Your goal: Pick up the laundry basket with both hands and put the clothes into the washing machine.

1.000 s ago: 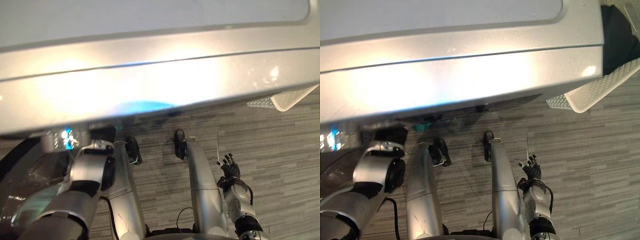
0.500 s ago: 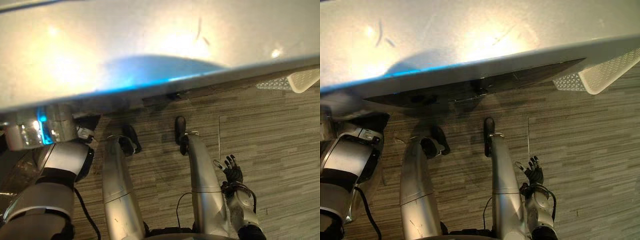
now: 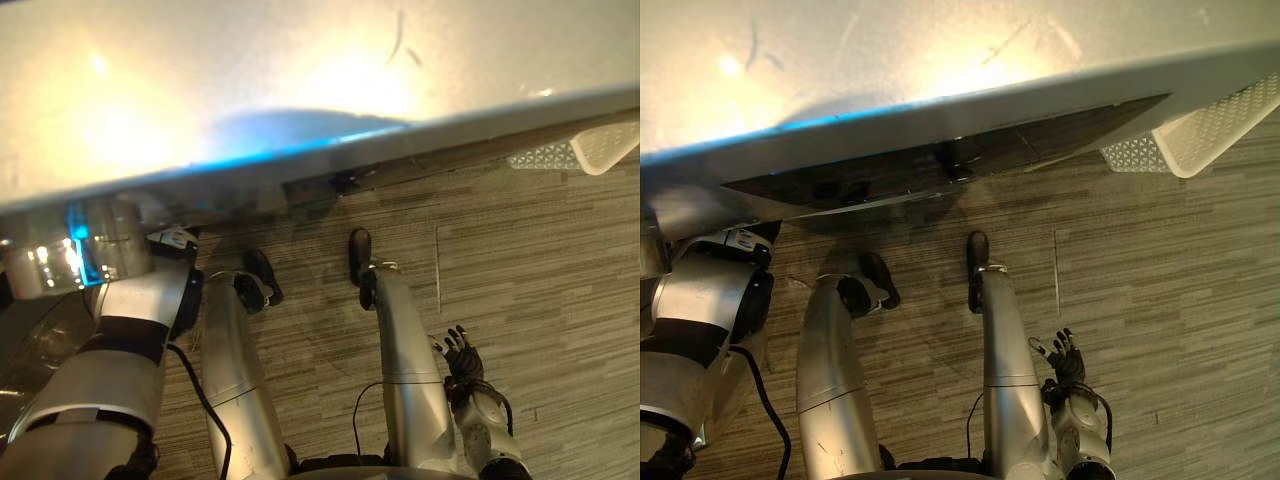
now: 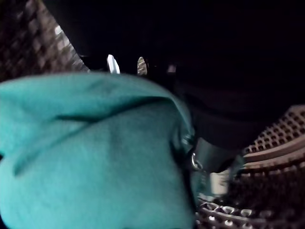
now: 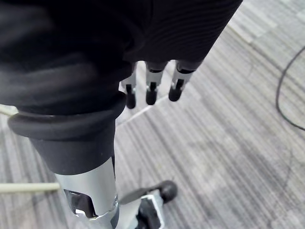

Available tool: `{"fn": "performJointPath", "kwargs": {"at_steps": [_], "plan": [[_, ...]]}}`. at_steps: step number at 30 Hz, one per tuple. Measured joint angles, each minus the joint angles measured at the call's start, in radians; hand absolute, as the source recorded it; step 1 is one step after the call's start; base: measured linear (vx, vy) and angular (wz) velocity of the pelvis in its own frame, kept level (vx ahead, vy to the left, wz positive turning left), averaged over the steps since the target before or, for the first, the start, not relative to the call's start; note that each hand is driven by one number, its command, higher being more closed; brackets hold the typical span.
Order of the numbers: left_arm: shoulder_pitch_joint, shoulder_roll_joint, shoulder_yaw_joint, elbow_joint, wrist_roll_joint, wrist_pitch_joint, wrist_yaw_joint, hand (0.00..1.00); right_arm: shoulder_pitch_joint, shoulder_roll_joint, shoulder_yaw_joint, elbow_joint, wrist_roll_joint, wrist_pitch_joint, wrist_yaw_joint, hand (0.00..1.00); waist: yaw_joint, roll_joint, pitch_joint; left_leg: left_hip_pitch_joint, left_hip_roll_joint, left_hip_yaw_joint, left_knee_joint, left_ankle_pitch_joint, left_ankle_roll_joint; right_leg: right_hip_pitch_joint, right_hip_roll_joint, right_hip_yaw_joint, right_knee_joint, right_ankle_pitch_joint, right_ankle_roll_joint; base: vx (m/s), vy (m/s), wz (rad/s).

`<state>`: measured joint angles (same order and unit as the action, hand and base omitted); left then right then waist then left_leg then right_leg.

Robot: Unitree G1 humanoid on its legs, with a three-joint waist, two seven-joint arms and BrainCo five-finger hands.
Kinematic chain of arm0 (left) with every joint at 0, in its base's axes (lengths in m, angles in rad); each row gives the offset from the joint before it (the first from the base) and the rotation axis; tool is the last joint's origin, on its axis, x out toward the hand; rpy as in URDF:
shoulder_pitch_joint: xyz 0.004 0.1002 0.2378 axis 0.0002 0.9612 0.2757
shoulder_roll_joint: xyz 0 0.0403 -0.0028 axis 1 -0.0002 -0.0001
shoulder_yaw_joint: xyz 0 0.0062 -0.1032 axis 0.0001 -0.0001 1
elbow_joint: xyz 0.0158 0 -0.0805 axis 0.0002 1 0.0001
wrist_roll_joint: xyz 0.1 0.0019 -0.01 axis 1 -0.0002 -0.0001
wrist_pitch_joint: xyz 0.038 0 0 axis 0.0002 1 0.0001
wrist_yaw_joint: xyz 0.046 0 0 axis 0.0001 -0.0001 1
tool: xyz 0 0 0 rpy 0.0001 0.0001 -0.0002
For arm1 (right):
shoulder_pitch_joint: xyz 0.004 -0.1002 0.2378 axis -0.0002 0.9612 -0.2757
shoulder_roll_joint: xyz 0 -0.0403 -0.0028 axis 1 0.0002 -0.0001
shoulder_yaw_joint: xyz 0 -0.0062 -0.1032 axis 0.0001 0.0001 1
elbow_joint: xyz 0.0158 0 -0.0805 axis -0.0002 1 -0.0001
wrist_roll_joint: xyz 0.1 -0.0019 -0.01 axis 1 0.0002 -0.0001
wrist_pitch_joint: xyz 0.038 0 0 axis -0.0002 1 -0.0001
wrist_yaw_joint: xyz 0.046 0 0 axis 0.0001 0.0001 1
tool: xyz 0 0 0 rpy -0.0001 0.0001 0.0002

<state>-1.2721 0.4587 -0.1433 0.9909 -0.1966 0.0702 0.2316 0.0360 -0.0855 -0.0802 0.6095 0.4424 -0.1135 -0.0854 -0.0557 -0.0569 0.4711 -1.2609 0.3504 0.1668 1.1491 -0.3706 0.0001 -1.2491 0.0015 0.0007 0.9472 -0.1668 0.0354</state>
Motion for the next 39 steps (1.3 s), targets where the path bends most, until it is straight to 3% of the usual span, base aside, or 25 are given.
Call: {"fn": "performJointPath", "kwargs": {"at_steps": [1,2,3,5,9,12,16,18,19,20,23,28,31,35,39], "plan": [[0.000,-0.010,0.022,0.000,-0.071,-0.002,-0.003,0.00,0.000,0.000,0.000,0.000,0.000,0.006,-0.001,0.00,-0.001,0.000,0.000,0.001,0.000,0.000,0.000,0.001,-0.001,0.001,0.000,0.001,-0.001,0.005,0.003,0.00,0.000,0.00],[-0.001,-0.020,0.042,0.000,-0.224,-0.016,-0.006,0.00,0.000,0.000,0.000,-0.001,0.000,0.008,-0.003,0.00,-0.002,0.000,0.000,0.001,0.000,0.001,0.001,0.010,-0.002,0.002,0.000,0.001,-0.001,0.010,0.005,0.00,0.000,0.00],[-0.001,-0.025,0.047,0.000,-0.263,-0.017,-0.007,0.00,0.000,0.000,0.000,-0.001,0.000,0.009,-0.004,0.00,-0.002,0.000,0.000,0.001,0.000,0.000,0.001,0.016,0.006,0.002,0.000,0.001,-0.001,0.014,0.005,0.00,0.000,0.00],[-0.001,-0.042,0.077,0.000,-0.531,-0.053,0.006,0.00,0.000,0.001,0.002,-0.008,-0.001,0.009,-0.020,0.00,-0.004,0.000,0.000,0.003,-0.001,0.001,0.003,0.018,0.008,0.004,-0.001,0.001,-0.001,0.023,0.002,0.01,0.012,-0.04],[0.033,-0.064,0.179,-0.004,-0.744,-0.111,0.043,0.00,0.000,0.001,0.002,-0.024,-0.002,0.012,-0.050,0.00,-0.012,0.000,0.000,0.025,-0.001,0.001,0.003,0.022,0.015,0.024,-0.001,0.000,0.002,0.025,0.006,0.00,0.000,0.00],[0.105,-0.075,0.248,-0.019,-0.755,-0.124,0.063,0.00,0.000,0.001,0.011,-0.049,-0.003,0.012,-0.050,0.00,-0.022,-0.001,0.001,0.070,0.000,0.008,-0.010,0.020,0.013,0.058,0.000,0.003,0.000,0.020,0.006,0.00,-0.002,-0.01],[0.248,-0.114,0.316,-0.105,-0.667,-0.122,0.073,0.00,0.000,-0.001,0.010,-0.050,-0.004,0.012,-0.049,0.00,-0.017,-0.001,0.002,0.153,0.000,0.032,-0.054,0.020,0.003,0.121,0.001,0.013,-0.025,0.016,0.000,-0.02,-0.043,0.00],[0.323,-0.131,0.347,-0.140,-0.547,-0.117,0.072,0.00,0.000,-0.001,0.010,-0.036,-0.006,0.012,-0.046,0.00,-0.016,-0.001,0.002,0.206,-0.002,0.036,-0.089,0.026,-0.007,0.173,0.003,0.011,-0.057,0.014,-0.006,0.00,-0.087,0.04],[0.420,-0.163,0.356,-0.179,-0.364,-0.116,0.074,0.00,0.000,0.000,0.009,-0.023,-0.014,0.012,-0.045,0.00,-0.012,0.000,0.002,0.273,-0.008,0.037,-0.138,0.037,-0.018,0.244,0.001,0.003,-0.102,0.018,-0.012,0.03,-0.094,0.17],[0.479,-0.188,0.357,-0.199,-0.266,-0.112,0.078,0.00,0.000,0.000,0.009,-0.010,-0.017,0.009,-0.045,0.00,-0.010,0.000,0.002,0.317,-0.019,0.037,-0.170,0.045,-0.023,0.287,-0.004,0.002,-0.127,0.017,-0.012,0.05,-0.089,0.21],[0.658,-0.276,0.350,-0.228,-0.101,-0.103,0.082,0.00,0.000,0.003,0.001,0.029,-0.021,0.008,-0.045,0.00,0.009,0.001,0.002,0.468,-0.058,0.037,-0.284,0.066,-0.039,0.434,-0.019,-0.003,-0.215,0.023,-0.007,0.10,-0.054,0.17],[0.910,-0.403,0.343,-0.239,0.013,-0.101,0.073,0.00,0.001,0.031,-0.018,0.075,-0.034,0.008,-0.042,0.00,0.027,0.025,-0.020,0.677,-0.108,0.030,-0.444,0.111,-0.051,0.649,-0.048,-0.037,-0.335,0.023,-0.010,0.17,-0.027,0.30],[1.071,-0.497,0.381,-0.119,0.012,-0.103,0.037,0.00,0.001,0.039,-0.080,0.163,-0.061,0.019,-0.040,0.00,0.053,0.071,-0.098,0.824,-0.143,0.041,-0.570,0.141,-0.047,0.796,-0.073,-0.058,-0.436,0.024,-0.008,0.23,0.017,0.23],[1.198,-0.529,0.455,-0.021,0.016,-0.102,-0.021,0.00,0.029,0.062,-0.159,0.244,-0.085,0.049,-0.018,0.00,0.073,0.090,-0.249,0.965,-0.164,0.062,-0.723,0.176,-0.057,0.936,-0.076,-0.075,-0.580,0.048,0.002,0.23,0.007,0.06],[1.266,-0.523,0.478,0.071,0.022,-0.101,-0.070,0.00,0.037,0.077,-0.224,0.352,-0.103,0.058,0.006,0.00,0.072,0.093,-0.385,1.137,-0.209,0.063,-0.952,0.257,-0.068,1.102,-0.080,-0.094,-0.779,0.102,0.010,0.21,0.002,0.14]]}}
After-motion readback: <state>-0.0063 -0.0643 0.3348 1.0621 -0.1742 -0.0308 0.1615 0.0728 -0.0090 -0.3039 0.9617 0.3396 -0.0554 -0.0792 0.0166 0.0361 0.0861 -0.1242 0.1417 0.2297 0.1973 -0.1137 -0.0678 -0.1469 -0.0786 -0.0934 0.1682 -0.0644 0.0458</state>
